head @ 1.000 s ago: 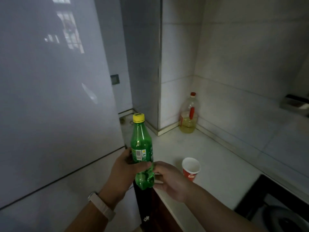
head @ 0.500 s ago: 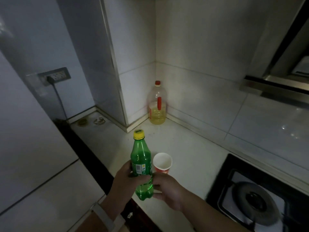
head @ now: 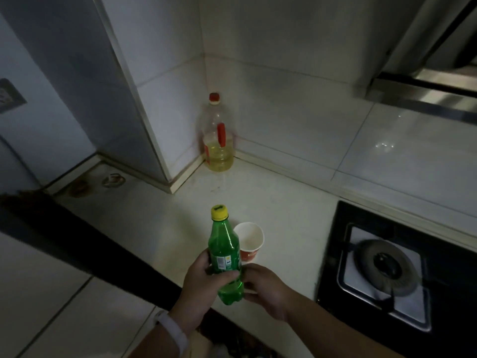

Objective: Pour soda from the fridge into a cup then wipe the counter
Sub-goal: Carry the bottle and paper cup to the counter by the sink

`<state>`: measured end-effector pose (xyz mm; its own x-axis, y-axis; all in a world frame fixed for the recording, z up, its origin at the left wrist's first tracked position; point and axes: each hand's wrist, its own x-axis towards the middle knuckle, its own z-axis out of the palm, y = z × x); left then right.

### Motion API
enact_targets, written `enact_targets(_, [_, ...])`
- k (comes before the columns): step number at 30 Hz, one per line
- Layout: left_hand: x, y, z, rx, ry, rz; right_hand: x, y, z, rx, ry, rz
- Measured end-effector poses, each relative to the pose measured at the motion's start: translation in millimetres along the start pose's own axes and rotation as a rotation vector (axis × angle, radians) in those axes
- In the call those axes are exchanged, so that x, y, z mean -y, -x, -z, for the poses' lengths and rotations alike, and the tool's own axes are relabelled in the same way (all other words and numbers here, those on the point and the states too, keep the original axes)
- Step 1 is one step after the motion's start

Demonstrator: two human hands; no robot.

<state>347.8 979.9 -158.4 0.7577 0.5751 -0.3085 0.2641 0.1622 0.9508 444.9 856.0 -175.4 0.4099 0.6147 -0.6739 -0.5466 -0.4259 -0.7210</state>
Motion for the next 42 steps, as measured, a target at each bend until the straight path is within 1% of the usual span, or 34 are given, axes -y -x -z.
enact_targets(5, [11,-22,12,0.043,0.001,0.059,-8,-18,-4,-0.111,0.002,-0.036])
enact_targets(7, [15,-31,15,0.063,-0.003,0.082,-13,-26,-1,-0.205,0.021,-0.037])
enact_targets(11, [19,-49,18,0.075,0.002,0.103,-27,-47,16,-0.467,0.092,-0.046])
enact_targets(13, [19,-57,19,0.079,0.003,0.107,-30,-54,22,-0.53,0.131,-0.018])
enact_targets(16, [20,-65,20,0.081,0.003,0.111,-28,-61,25,-0.528,0.188,0.094])
enact_targets(20, [19,-72,23,0.078,0.002,0.113,-25,-75,25,-0.481,0.228,0.282])
enact_targets(23, [18,-75,27,0.057,0.007,0.109,-28,-91,26,-0.49,0.252,0.356])
enact_targets(28, [16,-77,34,0.029,0.024,0.117,-15,-100,19,-0.488,0.223,0.393])
enact_targets(34, [13,-80,39,0.013,0.032,0.114,-10,-110,14,-0.528,0.223,0.414])
enact_targets(39, [5,-83,33,0.019,0.032,0.093,-5,-104,23,-0.539,0.18,0.433])
enact_targets(42, [-4,-87,23,0.071,0.02,0.072,2,-93,34,-0.58,0.157,0.442])
